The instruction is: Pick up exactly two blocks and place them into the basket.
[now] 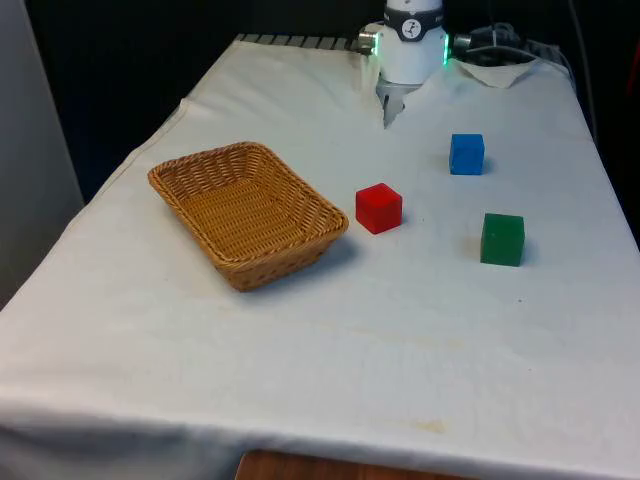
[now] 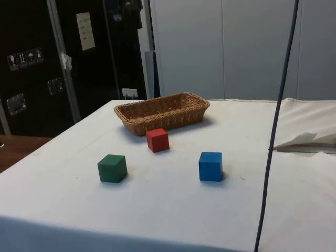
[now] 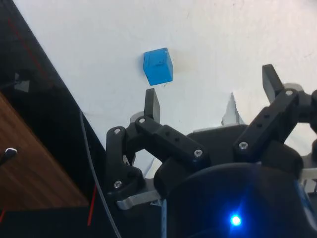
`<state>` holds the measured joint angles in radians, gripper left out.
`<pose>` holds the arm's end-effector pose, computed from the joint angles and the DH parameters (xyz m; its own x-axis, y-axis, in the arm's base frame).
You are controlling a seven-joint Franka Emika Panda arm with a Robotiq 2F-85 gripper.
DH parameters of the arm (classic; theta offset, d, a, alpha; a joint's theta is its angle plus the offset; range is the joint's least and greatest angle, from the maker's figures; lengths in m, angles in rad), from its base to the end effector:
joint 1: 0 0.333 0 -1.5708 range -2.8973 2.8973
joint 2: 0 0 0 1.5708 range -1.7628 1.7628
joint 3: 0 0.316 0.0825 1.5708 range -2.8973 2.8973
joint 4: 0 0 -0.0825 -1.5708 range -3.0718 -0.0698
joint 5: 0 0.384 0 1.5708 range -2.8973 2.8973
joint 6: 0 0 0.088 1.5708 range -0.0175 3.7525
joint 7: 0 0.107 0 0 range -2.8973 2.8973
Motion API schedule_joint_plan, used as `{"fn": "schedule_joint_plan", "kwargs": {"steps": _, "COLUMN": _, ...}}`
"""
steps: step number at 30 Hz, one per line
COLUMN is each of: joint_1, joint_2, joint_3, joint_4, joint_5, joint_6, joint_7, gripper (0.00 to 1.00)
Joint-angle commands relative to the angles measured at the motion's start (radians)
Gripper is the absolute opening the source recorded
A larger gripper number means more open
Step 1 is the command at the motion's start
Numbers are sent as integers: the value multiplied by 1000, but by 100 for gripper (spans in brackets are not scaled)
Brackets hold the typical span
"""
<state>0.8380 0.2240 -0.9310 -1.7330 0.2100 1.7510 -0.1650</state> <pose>0.5929 -0.0021 0.4809 0.9939 0.0263 -0.1070 0.0221 -0.9990 -0.0400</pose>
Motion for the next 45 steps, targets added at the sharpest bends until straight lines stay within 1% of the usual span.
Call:
{"fn": "schedule_joint_plan", "kwargs": {"steps": 1, "joint_1": 0, "joint_2": 0, "joint_3": 0, "joint_4": 1, "joint_5": 0, "joint_6": 0, "joint_7": 0, "gripper": 100}}
{"fn": "schedule_joint_plan", "kwargs": {"steps": 10, "joint_1": -1, "joint_2": -1, "joint_3": 2, "joint_4": 0, "joint_5": 0, "joint_6": 1, "joint_7": 1, "gripper": 100}}
{"fn": "schedule_joint_plan", "kwargs": {"steps": 14, "joint_1": 3, "joint_2": -2, "joint_3": 6, "joint_4": -1, "joint_5": -3, "joint_6": 7, "joint_7": 9, "gripper": 100}}
{"fn": "schedule_joint_plan", "kwargs": {"steps": 16, "joint_1": 3, "joint_2": 2, "joint_3": 11, "joint_4": 1, "joint_5": -1, "joint_6": 12, "joint_7": 19, "gripper": 100}}
{"fn": "schedule_joint_plan", "kwargs": {"steps": 18, "joint_1": 0, "joint_2": 9, "joint_3": 23, "joint_4": 4, "joint_5": 4, "joint_6": 25, "joint_7": 33, "gripper": 100}}
{"fn": "schedule_joint_plan", "kwargs": {"steps": 19, "joint_1": -2, "joint_2": 3, "joint_3": 25, "joint_4": 1, "joint_5": 0, "joint_6": 19, "joint_7": 29, "gripper": 100}}
{"fn": "schedule_joint_plan", "kwargs": {"steps": 21, "joint_1": -3, "joint_2": 14, "joint_3": 31, "joint_4": 6, "joint_5": 7, "joint_6": 36, "joint_7": 39, "gripper": 100}}
{"fn": "schedule_joint_plan", "kwargs": {"steps": 25, "joint_1": -3, "joint_2": 27, "joint_3": 45, "joint_4": 14, "joint_5": 15, "joint_6": 62, "joint_7": 52, "gripper": 100}}
{"fn": "schedule_joint_plan", "kwargs": {"steps": 27, "joint_1": -3, "joint_2": 38, "joint_3": 57, "joint_4": 22, "joint_5": 23, "joint_6": 81, "joint_7": 61, "gripper": 100}}
{"fn": "schedule_joint_plan", "kwargs": {"steps": 28, "joint_1": -3, "joint_2": 31, "joint_3": 54, "joint_4": 16, "joint_5": 13, "joint_6": 76, "joint_7": 56, "gripper": 100}}
{"fn": "schedule_joint_plan", "kwargs": {"steps": 29, "joint_1": -3, "joint_2": 43, "joint_3": 62, "joint_4": 25, "joint_5": 25, "joint_6": 87, "joint_7": 64, "gripper": 100}}
{"fn": "schedule_joint_plan", "kwargs": {"steps": 33, "joint_1": -2, "joint_2": 59, "joint_3": 80, "joint_4": 35, "joint_5": 33, "joint_6": 110, "joint_7": 79, "gripper": 100}}
{"fn": "schedule_joint_plan", "kwargs": {"steps": 34, "joint_1": -2, "joint_2": 66, "joint_3": 92, "joint_4": 37, "joint_5": 36, "joint_6": 124, "joint_7": 87, "gripper": 100}}
{"fn": "schedule_joint_plan", "kwargs": {"steps": 35, "joint_1": -2, "joint_2": 69, "joint_3": 97, "joint_4": 38, "joint_5": 36, "joint_6": 130, "joint_7": 91, "gripper": 100}}
{"fn": "schedule_joint_plan", "kwargs": {"steps": 37, "joint_1": -1, "joint_2": 73, "joint_3": 110, "joint_4": 35, "joint_5": 36, "joint_6": 145, "joint_7": 101, "gripper": 100}}
{"fn": "schedule_joint_plan", "kwargs": {"steps": 38, "joint_1": -4, "joint_2": 70, "joint_3": 108, "joint_4": 36, "joint_5": 29, "joint_6": 135, "joint_7": 96, "gripper": 100}}
{"fn": "schedule_joint_plan", "kwargs": {"steps": 39, "joint_1": -1, "joint_2": 75, "joint_3": 115, "joint_4": 34, "joint_5": 36, "joint_6": 151, "joint_7": 105, "gripper": 100}}
{"fn": "schedule_joint_plan", "kwargs": {"steps": 40, "joint_1": -2, "joint_2": 77, "joint_3": 120, "joint_4": 34, "joint_5": 35, "joint_6": 155, "joint_7": 109, "gripper": 100}}
{"fn": "schedule_joint_plan", "kwargs": {"steps": 41, "joint_1": 0, "joint_2": 80, "joint_3": 127, "joint_4": 30, "joint_5": 36, "joint_6": 164, "joint_7": 114, "gripper": 100}}
{"fn": "schedule_joint_plan", "kwargs": {"steps": 42, "joint_1": 0, "joint_2": 84, "joint_3": 140, "joint_4": 23, "joint_5": 36, "joint_6": 180, "joint_7": 124, "gripper": 100}}
{"fn": "schedule_joint_plan", "kwargs": {"steps": 44, "joint_1": 2, "joint_2": 86, "joint_3": 154, "joint_4": 10, "joint_5": 35, "joint_6": 199, "joint_7": 135, "gripper": 100}}
{"fn": "schedule_joint_plan", "kwargs": {"steps": 45, "joint_1": -5, "joint_2": 87, "joint_3": 154, "joint_4": 20, "joint_5": 29, "joint_6": 178, "joint_7": 130, "gripper": 100}}
